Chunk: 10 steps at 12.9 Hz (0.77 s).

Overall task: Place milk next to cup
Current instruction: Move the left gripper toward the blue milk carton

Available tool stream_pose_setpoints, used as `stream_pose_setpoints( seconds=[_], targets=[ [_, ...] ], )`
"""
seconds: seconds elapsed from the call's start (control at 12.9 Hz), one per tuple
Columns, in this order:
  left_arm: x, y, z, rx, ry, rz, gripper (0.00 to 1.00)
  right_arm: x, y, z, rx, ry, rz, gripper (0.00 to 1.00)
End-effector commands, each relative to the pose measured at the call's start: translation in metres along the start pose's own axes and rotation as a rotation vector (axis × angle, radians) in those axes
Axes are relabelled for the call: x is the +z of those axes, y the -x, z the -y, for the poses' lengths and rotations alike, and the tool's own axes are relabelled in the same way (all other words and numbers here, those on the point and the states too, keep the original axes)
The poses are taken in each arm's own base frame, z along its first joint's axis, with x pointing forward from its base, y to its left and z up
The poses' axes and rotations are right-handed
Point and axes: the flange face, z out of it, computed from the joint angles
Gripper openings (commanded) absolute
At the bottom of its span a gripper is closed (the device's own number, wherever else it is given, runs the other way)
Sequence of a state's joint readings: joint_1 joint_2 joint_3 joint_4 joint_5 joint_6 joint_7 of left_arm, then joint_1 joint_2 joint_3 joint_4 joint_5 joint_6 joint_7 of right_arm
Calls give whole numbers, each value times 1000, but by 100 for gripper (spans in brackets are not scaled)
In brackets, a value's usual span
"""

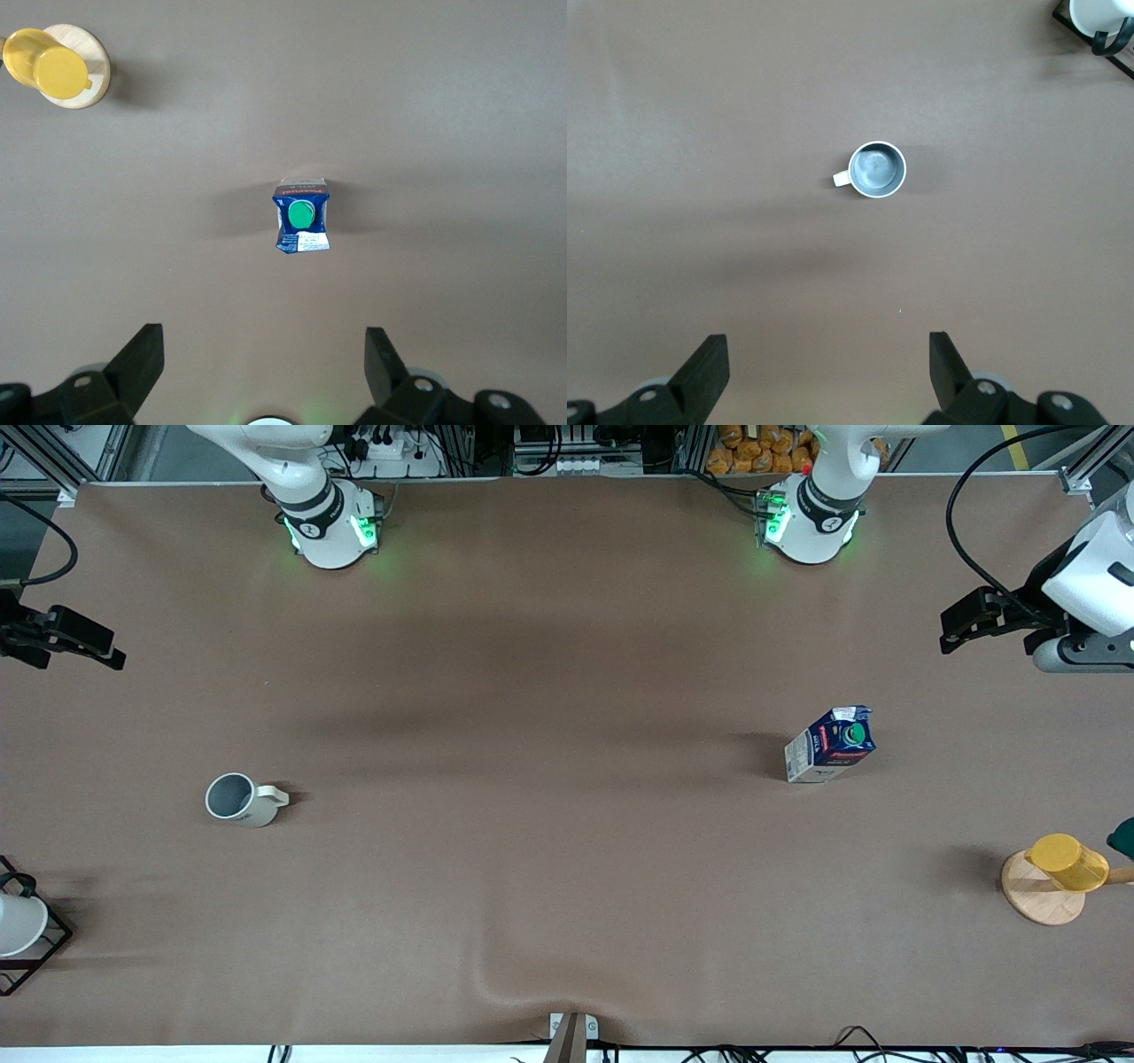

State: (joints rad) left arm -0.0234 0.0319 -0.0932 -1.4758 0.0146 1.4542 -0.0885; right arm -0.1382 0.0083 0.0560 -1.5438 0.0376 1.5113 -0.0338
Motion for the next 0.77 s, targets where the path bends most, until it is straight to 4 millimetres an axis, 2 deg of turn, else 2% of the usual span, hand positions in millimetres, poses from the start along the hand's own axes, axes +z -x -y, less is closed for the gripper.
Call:
stream_pose_setpoints(
  seconds=[0.0,0.31,0.54,0.7],
  targets=[
    [-8,4,-1,-13,-14,0,100,-6,6,-2,5,3,-7,100],
    [-9,-1,10,-15,-13,-5,100,-4,5,-5,7,3,-3,100],
    [-4,-4,3,-24,-1,-1,100,3,3,-6,9,2,11,100],
    [7,-5,-2,-18,6,10,100,6,1,-7,7,0,17,100]
  ],
)
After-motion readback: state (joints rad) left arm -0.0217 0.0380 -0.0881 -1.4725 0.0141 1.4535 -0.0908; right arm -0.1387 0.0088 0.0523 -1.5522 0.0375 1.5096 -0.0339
